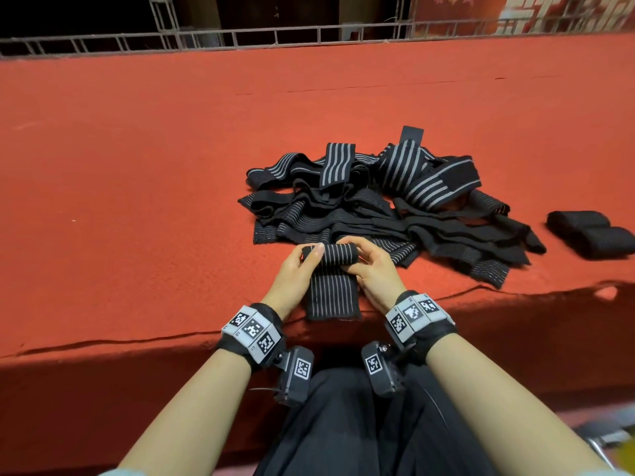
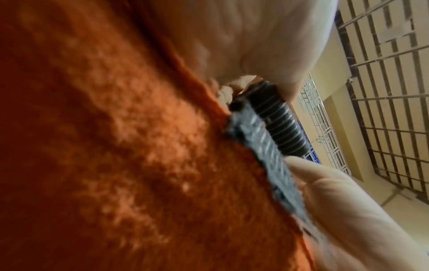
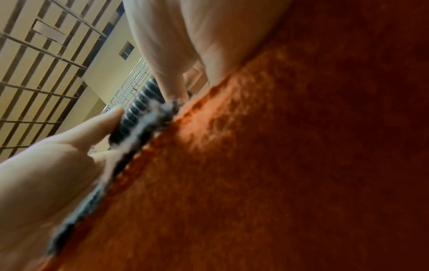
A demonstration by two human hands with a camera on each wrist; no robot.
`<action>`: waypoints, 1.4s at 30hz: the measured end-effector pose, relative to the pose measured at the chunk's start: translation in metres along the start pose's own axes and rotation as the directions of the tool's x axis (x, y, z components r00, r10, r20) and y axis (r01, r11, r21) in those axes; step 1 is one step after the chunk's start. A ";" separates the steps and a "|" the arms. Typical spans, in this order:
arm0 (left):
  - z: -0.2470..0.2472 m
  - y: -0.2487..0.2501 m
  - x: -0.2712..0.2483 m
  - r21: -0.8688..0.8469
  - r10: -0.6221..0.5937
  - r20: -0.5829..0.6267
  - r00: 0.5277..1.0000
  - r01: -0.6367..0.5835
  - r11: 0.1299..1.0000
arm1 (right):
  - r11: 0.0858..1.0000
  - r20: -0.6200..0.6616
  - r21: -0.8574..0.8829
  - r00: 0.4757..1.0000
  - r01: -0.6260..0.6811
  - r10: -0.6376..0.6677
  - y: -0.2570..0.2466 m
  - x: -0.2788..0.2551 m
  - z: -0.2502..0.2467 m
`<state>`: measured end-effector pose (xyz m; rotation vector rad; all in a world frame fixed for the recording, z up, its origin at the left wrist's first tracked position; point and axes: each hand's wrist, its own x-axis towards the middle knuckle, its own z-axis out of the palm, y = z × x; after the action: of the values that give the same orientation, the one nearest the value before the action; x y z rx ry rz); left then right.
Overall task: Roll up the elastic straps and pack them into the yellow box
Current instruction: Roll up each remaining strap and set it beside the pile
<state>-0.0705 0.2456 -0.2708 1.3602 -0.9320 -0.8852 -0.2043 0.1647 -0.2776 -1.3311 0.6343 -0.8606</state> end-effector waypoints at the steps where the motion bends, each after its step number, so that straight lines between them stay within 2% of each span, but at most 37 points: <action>1: -0.001 0.000 0.000 -0.009 0.007 -0.013 1.000 -0.007 1.000 | 1.000 0.003 0.015 1.000 -0.022 0.022 -0.001 0.000 0.001; 5: -0.003 -0.002 0.001 -0.116 -0.056 -0.036 0.998 0.051 0.992 | 0.972 -0.005 0.199 0.992 -0.125 0.129 -0.005 0.004 0.002; 11: -0.006 -0.002 0.000 -0.249 -0.082 0.001 0.997 0.080 0.965 | 0.986 -0.008 0.111 0.992 -0.125 0.127 0.002 0.007 0.004; 15: -0.005 -0.004 0.001 -0.250 -0.085 -0.006 0.996 0.080 0.965 | 0.983 -0.002 0.154 0.995 -0.101 0.102 0.000 0.006 0.002; 20: -0.003 0.001 0.002 -0.150 -0.115 0.051 0.992 0.122 0.981 | 0.991 -0.013 0.126 0.999 -0.038 0.040 -0.001 0.005 0.001; 26: -0.001 0.008 0.006 -0.117 -0.199 0.076 0.977 0.207 0.971 | 0.996 -0.028 -0.079 0.999 0.041 -0.044 0.005 0.005 -0.001; 29: -0.001 0.004 0.006 -0.112 -0.187 0.043 0.981 0.191 0.975 | 1.000 -0.014 -0.020 1.000 0.020 -0.020 0.004 0.003 -0.002; 33: -0.004 0.003 0.007 -0.184 -0.192 0.053 0.980 0.198 0.963 | 0.979 -0.013 0.185 0.996 -0.088 0.092 -0.001 0.005 0.000; 36: -0.006 0.002 0.007 -0.219 -0.186 0.056 0.981 0.193 0.956 | 0.948 -0.022 0.299 0.992 -0.111 0.123 -0.005 0.006 -0.002; 42: -0.003 0.001 0.007 -0.159 -0.137 0.048 0.989 0.143 0.977 | 0.975 -0.069 0.187 0.989 -0.117 0.132 -0.003 0.007 0.003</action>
<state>-0.0646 0.2405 -0.2693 1.2843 -0.7806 -1.0739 -0.1987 0.1605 -0.2741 -1.0846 0.6784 -0.8529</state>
